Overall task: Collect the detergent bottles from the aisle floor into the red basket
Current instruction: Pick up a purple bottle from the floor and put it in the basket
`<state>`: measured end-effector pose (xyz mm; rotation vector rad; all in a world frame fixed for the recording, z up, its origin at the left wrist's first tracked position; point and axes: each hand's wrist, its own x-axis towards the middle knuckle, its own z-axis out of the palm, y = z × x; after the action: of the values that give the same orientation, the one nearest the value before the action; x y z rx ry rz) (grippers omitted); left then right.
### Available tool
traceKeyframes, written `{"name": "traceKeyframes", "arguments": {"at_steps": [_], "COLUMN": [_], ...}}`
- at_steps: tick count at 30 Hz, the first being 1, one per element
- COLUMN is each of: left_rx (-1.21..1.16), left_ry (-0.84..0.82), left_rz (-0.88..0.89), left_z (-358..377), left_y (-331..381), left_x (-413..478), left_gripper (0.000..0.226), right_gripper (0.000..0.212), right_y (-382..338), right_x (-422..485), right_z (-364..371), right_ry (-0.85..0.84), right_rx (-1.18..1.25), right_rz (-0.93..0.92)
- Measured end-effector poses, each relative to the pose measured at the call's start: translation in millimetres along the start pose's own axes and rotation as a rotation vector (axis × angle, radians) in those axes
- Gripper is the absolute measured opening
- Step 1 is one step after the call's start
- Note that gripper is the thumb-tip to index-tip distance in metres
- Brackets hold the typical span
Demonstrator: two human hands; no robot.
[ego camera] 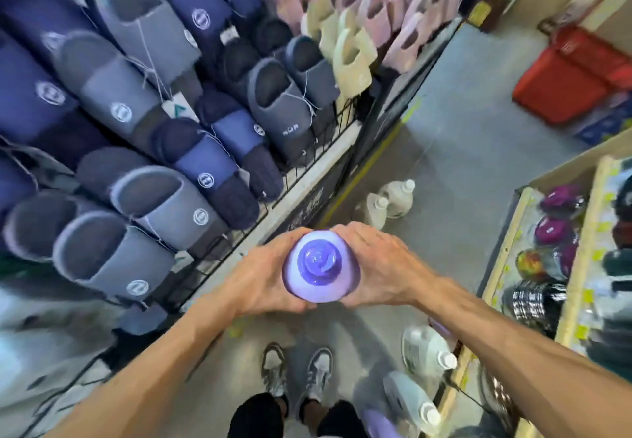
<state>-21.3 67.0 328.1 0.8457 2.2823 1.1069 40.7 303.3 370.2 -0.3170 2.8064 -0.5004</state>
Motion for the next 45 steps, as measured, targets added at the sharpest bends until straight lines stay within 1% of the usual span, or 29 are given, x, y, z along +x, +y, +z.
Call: {"name": "traceKeyframes", "arguments": {"at_steps": [2,4,5,6,7,8,10,11,12,16,17,20,24,30,34,36,39,42,45], "left_rx": [-0.013,0.018,0.000,-0.010,-0.012,0.001,-0.046,-0.030,-0.059,-0.154,-0.154,-0.138,-0.134,-0.168,-0.181,-0.170,-0.207,-0.197,-0.265], "left_ry": [0.019,0.047,0.097,0.179,0.227,0.251,0.213,0.201,0.220,0.418,0.457,0.579,0.742,1.045,1.225,1.283,1.435,1.430,1.588], "left_rz": [0.019,-0.029,-0.053,-0.087,-0.167,-0.262,-0.115,-0.100,-0.110,-0.137,-0.169,-0.260,-0.467,-0.699,-0.829,-0.898,-0.948,-1.009,-1.043], "left_z": [-35,-62,-70,-78,-90,-102,-116,-125,-132,-133,-132,-127,-102,-68,-33,-18,7,22,37], "left_y": [31,58,68,76,82,87,86,88,90,103,106,111,117,136,147,156,160,164,169], "left_x": [-20,-41,-50,-57,-67,-79,-99,-114,-132,-183,-193,-225,-268,-339,-397,-426,-478,-531,-589], "left_gripper": [0.103,0.105,0.101,0.091,0.080,0.077,0.096,0.105,0.109,0.107,0.105,0.106,0.102,0.100,0.103,0.102,0.101,0.103,0.097], "right_gripper": [0.081,0.078,0.077,0.075,0.075,0.077,0.080,0.081,0.083,0.096,0.097,0.095,0.089,0.096,0.103,0.105,0.104,0.098,0.099], "right_y": [-31,-62,-78,-93,-106,-118,-137,-144,-151,-180,-188,-209,-249,-330,-395,-427,-477,-532,-587], "right_x": [-5,-9,-10,-9,-6,-3,2,5,8,18,22,37,54,61,39,23,-8,-42,-76], "right_z": [-38,-68,-80,-89,-97,-102,-107,-106,-104,-95,-94,-90,-80,-57,-29,-11,15,46,81], "right_ry": [0.043,0.070,0.080,0.080,0.073,0.062,0.056,0.058,0.055,0.001,-0.025,-0.111,-0.258,-0.469,-0.614,-0.659,-0.712,-0.779,-0.816], "right_rx": [0.029,0.072,0.089,0.103,0.107,0.104,0.125,0.153,0.179,0.235,0.245,0.214,0.139,0.137,0.064,0.025,-0.001,-0.016,-0.041], "right_rz": [-0.015,-0.037,-0.057,-0.074,-0.089,-0.101,-0.145,-0.180,-0.216,-0.359,-0.396,-0.538,-0.737,-1.043,-1.218,-1.295,-1.381,-1.451,-1.532]}}
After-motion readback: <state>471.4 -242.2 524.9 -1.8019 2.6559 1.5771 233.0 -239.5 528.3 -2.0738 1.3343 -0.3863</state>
